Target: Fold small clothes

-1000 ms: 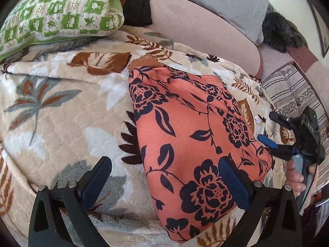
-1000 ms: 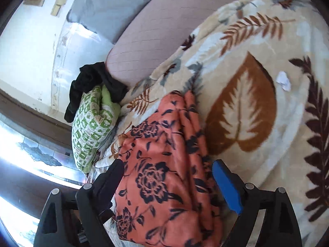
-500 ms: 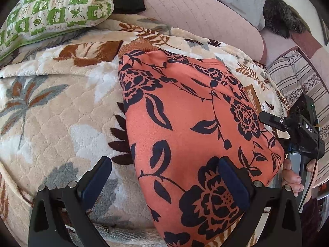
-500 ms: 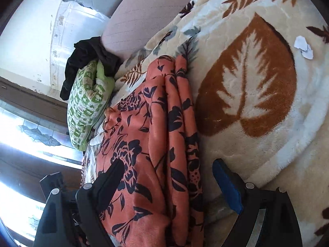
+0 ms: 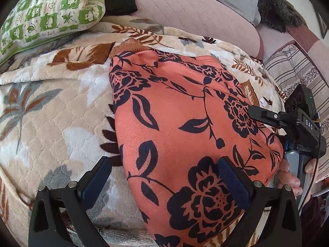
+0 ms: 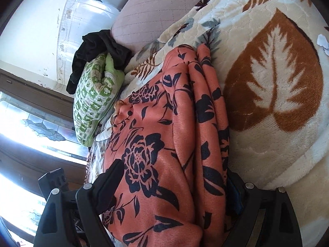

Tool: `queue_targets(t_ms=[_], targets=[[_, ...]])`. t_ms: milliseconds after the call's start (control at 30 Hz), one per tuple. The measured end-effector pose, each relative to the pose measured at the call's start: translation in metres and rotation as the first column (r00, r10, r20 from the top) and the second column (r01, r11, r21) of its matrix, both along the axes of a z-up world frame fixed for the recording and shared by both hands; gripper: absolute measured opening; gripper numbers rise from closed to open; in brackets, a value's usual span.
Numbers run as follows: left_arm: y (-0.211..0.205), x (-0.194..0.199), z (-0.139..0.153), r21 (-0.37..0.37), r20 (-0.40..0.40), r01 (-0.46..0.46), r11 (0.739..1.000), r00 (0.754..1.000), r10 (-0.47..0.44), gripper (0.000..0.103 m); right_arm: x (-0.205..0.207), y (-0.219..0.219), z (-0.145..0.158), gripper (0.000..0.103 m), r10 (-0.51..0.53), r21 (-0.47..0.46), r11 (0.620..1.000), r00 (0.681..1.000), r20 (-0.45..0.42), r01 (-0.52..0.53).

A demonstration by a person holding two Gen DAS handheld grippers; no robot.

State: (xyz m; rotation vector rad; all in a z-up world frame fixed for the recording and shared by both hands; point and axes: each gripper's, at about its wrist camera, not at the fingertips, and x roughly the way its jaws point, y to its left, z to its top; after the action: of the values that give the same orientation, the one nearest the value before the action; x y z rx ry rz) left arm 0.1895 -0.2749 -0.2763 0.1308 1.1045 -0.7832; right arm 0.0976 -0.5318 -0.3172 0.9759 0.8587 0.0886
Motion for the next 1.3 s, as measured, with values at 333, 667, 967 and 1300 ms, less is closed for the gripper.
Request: queue_targets(t_ms=[333,667,967,1300], targets=[[-0.008,-0.003,-0.002,-0.008,-0.011,0.016,1.000,1.000,-0.016,0.103,0.003,0.007,0.000,0.089,0.004,0.002,1.000,1.000,0.022,-0.004],[-0.011,-0.003,-0.005,-0.029,-0.018,0.022,0.999,1.000,-0.023,0.103,-0.001,0.003,-0.004,0.072,-0.031,0.005,1.000,0.999,0.014,0.031],[-0.012,-0.004,-0.007,-0.039,-0.014,0.019,0.999,1.000,-0.020,0.103,-0.003,0.001,-0.006,0.068,-0.035,0.003,0.999,0.999,0.010,0.035],[-0.010,-0.002,-0.006,-0.053,-0.010,0.012,0.999,1.000,-0.013,0.094,-0.005,0.001,-0.006,0.068,-0.033,0.004,0.999,0.999,0.012,0.033]])
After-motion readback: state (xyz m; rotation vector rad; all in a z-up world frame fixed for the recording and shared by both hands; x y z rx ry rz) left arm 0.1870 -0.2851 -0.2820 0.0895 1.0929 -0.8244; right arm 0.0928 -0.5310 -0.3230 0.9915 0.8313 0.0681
